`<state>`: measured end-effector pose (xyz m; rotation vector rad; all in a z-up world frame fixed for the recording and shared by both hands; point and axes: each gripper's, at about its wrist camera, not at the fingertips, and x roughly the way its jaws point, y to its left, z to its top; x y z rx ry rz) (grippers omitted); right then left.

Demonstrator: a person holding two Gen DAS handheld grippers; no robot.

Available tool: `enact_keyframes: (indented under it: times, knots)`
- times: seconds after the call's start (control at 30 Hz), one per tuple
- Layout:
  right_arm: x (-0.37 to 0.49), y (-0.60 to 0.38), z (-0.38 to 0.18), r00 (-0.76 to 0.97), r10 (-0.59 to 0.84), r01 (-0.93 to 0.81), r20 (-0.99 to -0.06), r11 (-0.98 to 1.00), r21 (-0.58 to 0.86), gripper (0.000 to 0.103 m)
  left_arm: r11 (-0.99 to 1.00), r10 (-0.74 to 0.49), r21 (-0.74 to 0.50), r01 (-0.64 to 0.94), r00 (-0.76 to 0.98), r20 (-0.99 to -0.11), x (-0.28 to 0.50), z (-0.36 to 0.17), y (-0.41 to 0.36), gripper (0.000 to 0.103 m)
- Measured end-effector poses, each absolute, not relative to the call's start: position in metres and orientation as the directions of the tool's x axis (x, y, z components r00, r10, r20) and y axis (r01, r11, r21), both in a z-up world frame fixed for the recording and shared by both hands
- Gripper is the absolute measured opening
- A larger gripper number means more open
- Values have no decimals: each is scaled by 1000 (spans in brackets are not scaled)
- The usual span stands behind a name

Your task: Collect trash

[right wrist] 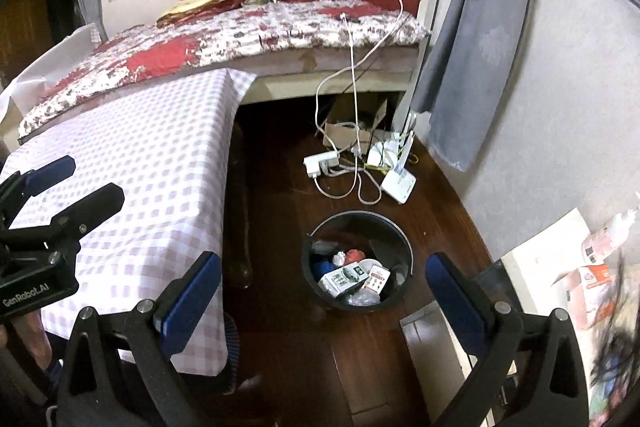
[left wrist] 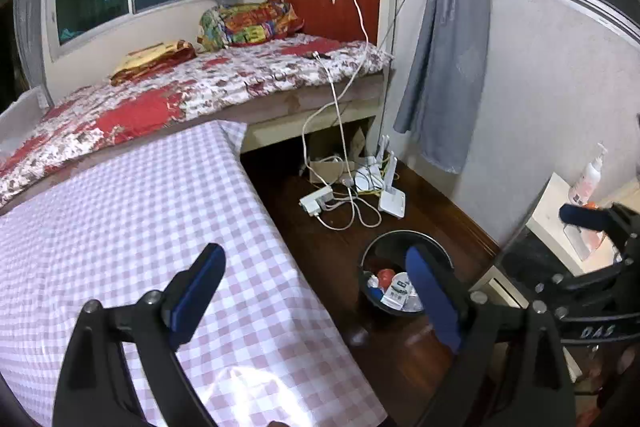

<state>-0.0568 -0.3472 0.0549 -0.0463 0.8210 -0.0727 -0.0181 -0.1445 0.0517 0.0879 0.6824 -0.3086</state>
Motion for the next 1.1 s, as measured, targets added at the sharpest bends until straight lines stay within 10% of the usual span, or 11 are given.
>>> enact_keyframes:
  times: [1.1]
  knots:
    - [-68,-341,74,739,-62,39,-671,998,-49,103,965,-228,-38,258,762,-606,-28,60,-127,96]
